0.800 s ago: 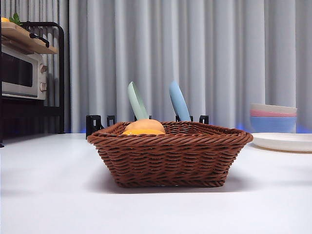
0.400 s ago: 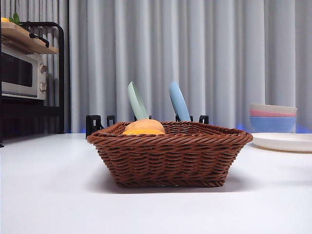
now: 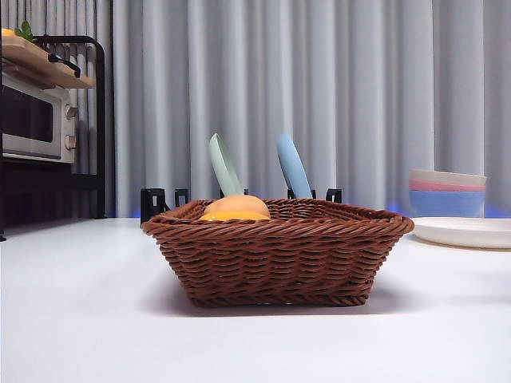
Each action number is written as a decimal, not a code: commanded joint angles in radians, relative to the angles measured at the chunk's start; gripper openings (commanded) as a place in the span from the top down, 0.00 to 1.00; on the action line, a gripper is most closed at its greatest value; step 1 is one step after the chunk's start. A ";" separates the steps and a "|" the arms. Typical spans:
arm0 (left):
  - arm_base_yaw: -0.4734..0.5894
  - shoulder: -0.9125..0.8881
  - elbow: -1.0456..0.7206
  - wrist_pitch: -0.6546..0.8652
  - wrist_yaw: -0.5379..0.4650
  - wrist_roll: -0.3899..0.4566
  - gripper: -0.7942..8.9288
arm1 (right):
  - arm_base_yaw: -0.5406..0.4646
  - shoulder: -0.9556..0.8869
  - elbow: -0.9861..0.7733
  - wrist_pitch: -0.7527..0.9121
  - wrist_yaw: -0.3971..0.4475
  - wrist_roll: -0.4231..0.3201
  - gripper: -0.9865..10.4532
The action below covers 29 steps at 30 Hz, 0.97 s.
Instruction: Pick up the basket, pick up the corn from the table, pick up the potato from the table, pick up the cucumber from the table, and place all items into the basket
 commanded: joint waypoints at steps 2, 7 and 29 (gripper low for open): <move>0.003 -0.003 -0.014 -0.001 -0.002 0.014 0.92 | 0.000 -0.001 0.001 0.002 0.003 0.009 0.93; 0.003 -0.003 -0.014 -0.001 -0.002 0.014 0.92 | 0.000 -0.001 0.001 0.001 0.003 0.009 0.93; 0.003 -0.003 -0.014 0.001 -0.002 0.014 0.92 | -0.064 -0.112 -0.054 -0.023 0.020 -0.244 0.93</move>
